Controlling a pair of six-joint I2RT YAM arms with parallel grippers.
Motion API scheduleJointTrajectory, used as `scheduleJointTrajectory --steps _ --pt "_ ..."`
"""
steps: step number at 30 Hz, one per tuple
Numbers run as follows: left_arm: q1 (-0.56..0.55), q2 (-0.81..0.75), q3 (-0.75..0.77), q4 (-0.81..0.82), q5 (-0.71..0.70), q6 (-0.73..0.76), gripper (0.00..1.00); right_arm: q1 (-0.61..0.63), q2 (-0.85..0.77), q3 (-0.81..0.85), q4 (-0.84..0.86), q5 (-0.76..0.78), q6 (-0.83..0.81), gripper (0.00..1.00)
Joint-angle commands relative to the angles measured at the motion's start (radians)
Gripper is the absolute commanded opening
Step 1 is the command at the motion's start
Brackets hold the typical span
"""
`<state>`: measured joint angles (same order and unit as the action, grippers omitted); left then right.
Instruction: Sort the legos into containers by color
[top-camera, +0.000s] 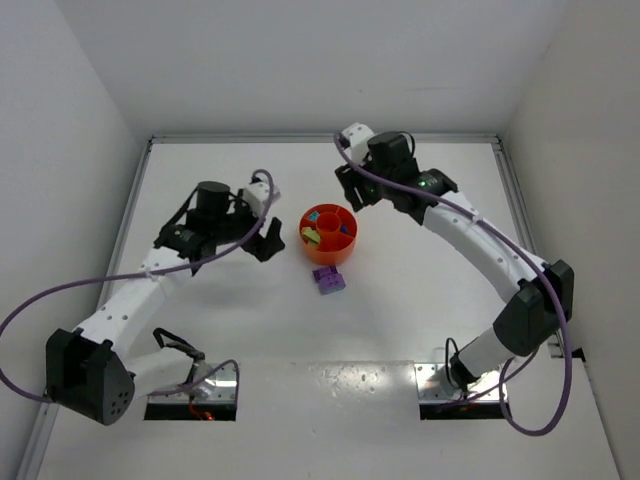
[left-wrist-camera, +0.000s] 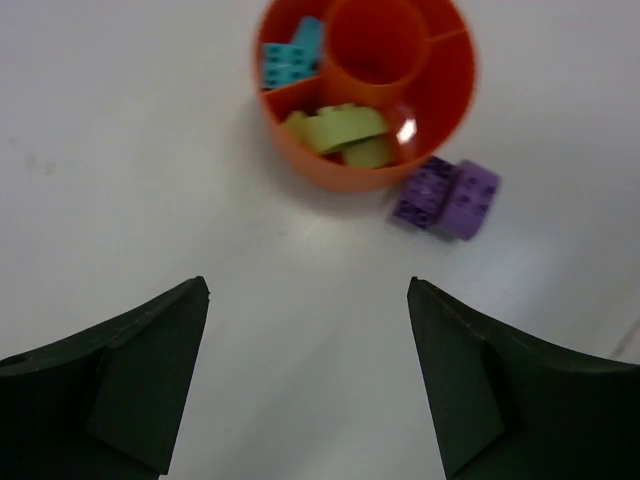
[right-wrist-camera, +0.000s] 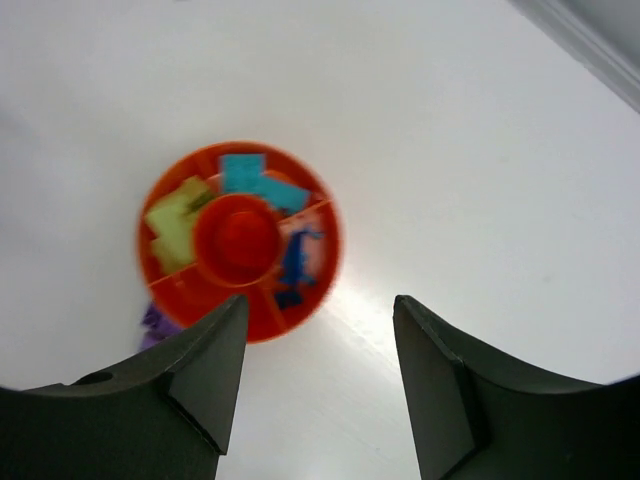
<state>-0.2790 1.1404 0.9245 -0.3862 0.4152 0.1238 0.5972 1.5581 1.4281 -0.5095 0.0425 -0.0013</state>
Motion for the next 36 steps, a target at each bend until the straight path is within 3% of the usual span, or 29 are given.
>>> scheduleJointTrajectory --steps 1,4,7,12,21,36 --pt "-0.141 -0.028 -0.024 -0.019 0.116 0.039 0.83 -0.085 -0.007 0.028 0.048 0.123 0.041 0.61" --pt "-0.294 -0.037 -0.076 -0.019 0.065 0.008 0.75 -0.155 -0.018 0.019 0.048 0.102 0.063 0.61" --pt "-0.366 -0.015 -0.107 0.001 -0.004 -0.03 0.71 -0.194 -0.018 0.009 0.057 0.067 0.063 0.61" --pt "-0.479 0.057 -0.069 0.012 -0.128 -0.01 0.71 -0.249 -0.018 0.009 0.046 0.011 0.083 0.61" --pt "-0.548 0.301 0.068 0.021 -0.222 -0.05 0.71 -0.292 -0.027 -0.009 0.037 -0.049 0.092 0.61" --pt "-0.577 0.505 0.172 0.012 -0.263 -0.041 0.71 -0.319 -0.027 -0.028 0.037 -0.09 0.101 0.61"
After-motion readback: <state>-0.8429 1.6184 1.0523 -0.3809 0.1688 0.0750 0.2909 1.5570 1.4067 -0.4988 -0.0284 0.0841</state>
